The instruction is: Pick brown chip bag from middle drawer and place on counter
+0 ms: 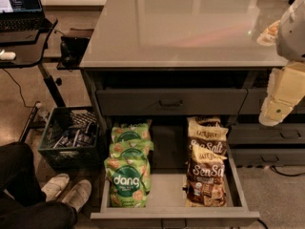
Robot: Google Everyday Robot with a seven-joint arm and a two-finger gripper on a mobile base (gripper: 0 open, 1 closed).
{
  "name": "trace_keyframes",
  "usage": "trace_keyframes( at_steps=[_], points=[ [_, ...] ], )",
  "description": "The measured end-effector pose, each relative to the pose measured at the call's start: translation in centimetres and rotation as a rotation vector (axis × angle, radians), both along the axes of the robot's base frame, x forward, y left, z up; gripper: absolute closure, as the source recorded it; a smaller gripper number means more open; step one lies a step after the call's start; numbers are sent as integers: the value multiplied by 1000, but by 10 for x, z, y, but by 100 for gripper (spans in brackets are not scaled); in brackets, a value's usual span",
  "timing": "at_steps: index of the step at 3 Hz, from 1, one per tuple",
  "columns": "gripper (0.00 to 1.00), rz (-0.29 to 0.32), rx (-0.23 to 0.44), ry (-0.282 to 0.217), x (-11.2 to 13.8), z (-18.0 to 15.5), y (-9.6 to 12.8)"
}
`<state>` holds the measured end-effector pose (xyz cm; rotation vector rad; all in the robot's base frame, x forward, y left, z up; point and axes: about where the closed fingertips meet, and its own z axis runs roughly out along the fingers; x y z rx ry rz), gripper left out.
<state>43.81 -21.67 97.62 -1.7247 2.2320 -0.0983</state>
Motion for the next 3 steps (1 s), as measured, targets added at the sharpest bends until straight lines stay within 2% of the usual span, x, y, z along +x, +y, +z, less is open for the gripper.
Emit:
trace_keyframes(
  at_steps=[1, 2, 3],
  points=[
    [0, 0, 0, 0, 0, 0, 0],
    [0, -10, 27, -7, 4, -18, 3],
    [0, -11, 76, -8, 3, -69, -1]
  ],
)
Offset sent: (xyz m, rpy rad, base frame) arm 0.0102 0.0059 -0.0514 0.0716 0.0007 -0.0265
